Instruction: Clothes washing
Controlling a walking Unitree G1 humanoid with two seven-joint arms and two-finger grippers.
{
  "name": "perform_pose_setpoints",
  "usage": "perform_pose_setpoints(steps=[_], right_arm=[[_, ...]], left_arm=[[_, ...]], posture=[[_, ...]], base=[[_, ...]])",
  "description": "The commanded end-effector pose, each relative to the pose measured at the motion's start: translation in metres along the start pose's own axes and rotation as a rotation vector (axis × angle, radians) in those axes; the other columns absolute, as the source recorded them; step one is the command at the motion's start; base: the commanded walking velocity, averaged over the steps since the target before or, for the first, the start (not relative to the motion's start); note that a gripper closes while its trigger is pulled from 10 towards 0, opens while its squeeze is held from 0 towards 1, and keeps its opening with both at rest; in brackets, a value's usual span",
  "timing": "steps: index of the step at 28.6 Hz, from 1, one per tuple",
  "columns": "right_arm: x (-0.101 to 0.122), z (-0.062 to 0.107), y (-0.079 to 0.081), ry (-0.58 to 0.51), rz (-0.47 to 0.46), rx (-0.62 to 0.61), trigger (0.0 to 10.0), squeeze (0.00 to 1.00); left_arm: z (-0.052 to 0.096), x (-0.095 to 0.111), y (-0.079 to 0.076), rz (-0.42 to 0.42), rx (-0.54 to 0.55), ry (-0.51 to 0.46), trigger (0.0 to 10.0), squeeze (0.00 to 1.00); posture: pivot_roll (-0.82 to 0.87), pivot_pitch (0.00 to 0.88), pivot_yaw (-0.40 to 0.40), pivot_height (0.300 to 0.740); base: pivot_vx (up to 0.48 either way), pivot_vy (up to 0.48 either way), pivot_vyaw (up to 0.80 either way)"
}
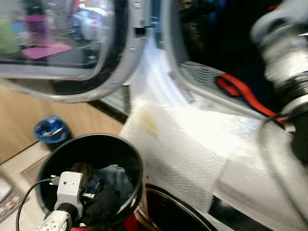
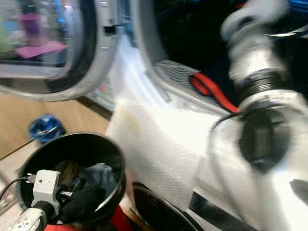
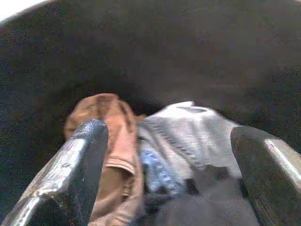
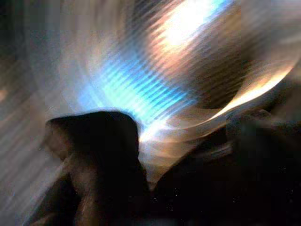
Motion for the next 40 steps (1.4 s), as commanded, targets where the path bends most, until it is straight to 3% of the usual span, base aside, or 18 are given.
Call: perform_pose_setpoints(steps=[1,3,7,8,9,10,13,16,17,18,23,27,30,32,35,40], right_arm=[[0.021,-0.002,-0.020,-0.102,0.032,-0.101,10.0,0.00],[0.015,0.000,-0.006,-0.109,0.091,-0.012,10.0,0.00],[-0.020,0.007,0.020,-0.033,0.163,0.140,10.0,0.00],[-0.028,0.009,0.025,-0.005,0.131,0.161,10.0,0.00],[-0.042,0.017,0.045,0.029,0.112,0.264,10.0,0.00],[-0.043,0.018,0.048,0.031,0.118,0.282,10.0,0.00],[-0.046,0.023,0.062,0.058,0.022,0.348,10.0,0.00],[-0.051,0.037,0.091,0.034,0.210,0.536,10.0,0.00],[-0.049,0.039,0.094,-0.009,0.330,0.565,10.0,0.00],[-0.050,0.039,0.095,-0.043,0.457,0.581,10.0,0.00],[-0.050,0.039,0.095,-0.052,0.555,0.622,10.0,0.00],[-0.027,0.039,0.102,-0.120,0.616,0.646,10.0,0.00],[-0.019,0.038,0.103,-0.099,0.605,0.649,10.0,0.00],[-0.017,0.040,0.108,-0.013,0.480,0.699,10.0,0.00],[-0.022,0.040,0.106,0.108,0.387,0.692,10.0,0.00],[-0.032,0.040,0.095,0.206,0.470,0.685,10.0,0.00]], left_arm=[[0.002,-0.003,0.003,0.004,0.021,0.008,10.0,0.00],[0.002,-0.002,0.004,0.003,0.020,0.008,10.0,0.00],[0.001,-0.003,0.000,-0.009,-0.011,0.019,10.0,0.00],[0.001,-0.002,-0.001,-0.009,-0.015,0.017,10.0,0.00],[0.001,0.000,-0.004,-0.008,-0.025,0.016,10.0,0.00],[0.001,-0.001,-0.004,-0.008,-0.026,0.016,10.0,0.00],[0.002,0.000,-0.007,-0.004,-0.043,0.018,10.0,0.00],[0.002,-0.002,-0.007,-0.009,-0.047,0.023,10.0,0.00],[0.002,-0.002,-0.008,-0.008,-0.049,0.024,10.0,0.00],[0.002,-0.003,-0.009,-0.006,-0.054,0.026,10.0,0.00],[0.001,-0.004,-0.013,-0.002,-0.064,0.029,10.0,0.00],[0.002,-0.007,-0.016,-0.008,-0.080,0.045,10.0,0.00],[0.001,-0.007,-0.017,-0.008,-0.084,0.046,10.0,0.00],[0.000,-0.007,-0.018,-0.005,-0.089,0.047,10.0,0.00],[-0.002,-0.011,-0.022,0.000,-0.098,0.059,10.0,0.00],[-0.005,-0.015,-0.028,0.007,-0.111,0.071,10.0,0.00]], posture=[[0.24,0.040,-0.055,0.740],[0.23,0.042,-0.048,0.740],[0.23,0.041,-0.040,0.740],[0.23,0.043,-0.036,0.740],[0.24,0.045,-0.034,0.740],[0.24,0.045,-0.034,0.740],[0.23,0.047,-0.029,0.740],[0.23,0.048,-0.030,0.740],[0.22,0.047,-0.033,0.740],[0.22,0.047,-0.037,0.740],[0.22,0.049,-0.040,0.740],[0.20,0.053,-0.040,0.740],[0.17,0.056,-0.046,0.740],[0.15,0.058,-0.052,0.740],[0.11,0.060,-0.070,0.740],[0.07,0.062,-0.093,0.740]], base=[[0.000,0.000,0.00],[0.000,0.000,0.00],[0.000,0.000,0.00],[0.000,0.000,0.00],[0.000,0.000,0.00],[0.000,0.000,0.00],[0.000,0.000,0.00],[0.000,0.000,0.00],[0.000,0.000,0.00],[0.000,0.000,0.00],[0.000,0.000,0.00],[0.000,0.000,0.00],[0.000,0.000,0.00],[0.000,0.000,0.00],[0.000,0.000,0.00],[0.000,0.000,0.00]])
Point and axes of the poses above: a point about 5 cm out from each wrist's last joint towards the gripper, its own z axis pointing back from the gripper into the wrist, its own x axis along the axis of the wrist's last joint, y = z × x, the point moved 6 cm from there along -z, pointing out of the wrist towards the gripper, and after that the axes turned 12 degrees about z, right-handed, at the moved point
